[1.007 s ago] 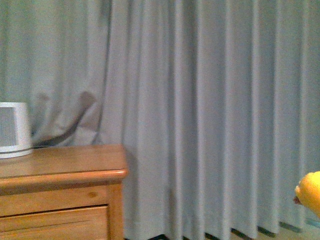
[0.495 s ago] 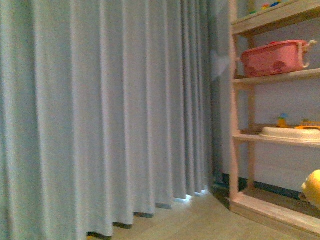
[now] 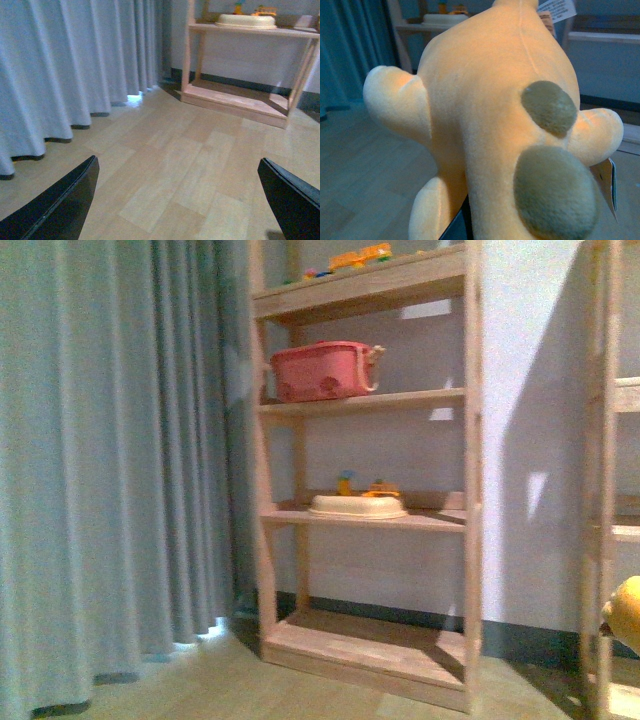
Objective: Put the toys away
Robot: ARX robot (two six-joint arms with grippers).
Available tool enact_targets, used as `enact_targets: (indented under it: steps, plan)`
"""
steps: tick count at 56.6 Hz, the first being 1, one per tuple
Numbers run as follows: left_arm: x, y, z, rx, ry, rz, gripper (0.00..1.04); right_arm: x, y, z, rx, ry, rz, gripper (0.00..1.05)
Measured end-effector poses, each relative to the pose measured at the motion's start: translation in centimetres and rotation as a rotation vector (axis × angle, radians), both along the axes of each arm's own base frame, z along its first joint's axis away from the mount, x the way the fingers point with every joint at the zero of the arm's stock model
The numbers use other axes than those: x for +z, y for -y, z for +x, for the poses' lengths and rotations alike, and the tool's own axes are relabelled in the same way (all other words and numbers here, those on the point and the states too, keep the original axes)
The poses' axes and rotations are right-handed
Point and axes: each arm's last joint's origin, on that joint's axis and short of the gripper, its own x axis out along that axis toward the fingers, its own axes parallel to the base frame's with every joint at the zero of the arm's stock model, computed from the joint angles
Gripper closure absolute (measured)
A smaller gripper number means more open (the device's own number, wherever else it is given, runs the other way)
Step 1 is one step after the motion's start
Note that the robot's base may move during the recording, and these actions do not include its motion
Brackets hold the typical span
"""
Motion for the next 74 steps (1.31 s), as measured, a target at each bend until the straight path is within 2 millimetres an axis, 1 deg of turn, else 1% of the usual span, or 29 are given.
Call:
enact_targets:
  steps: [74]
  plan:
    - [0.00, 0.01, 0.00, -0.003, 0.000, 0.000, 0.06, 0.00, 0.00, 0.00, 0.003, 0.000, 0.000, 0.98]
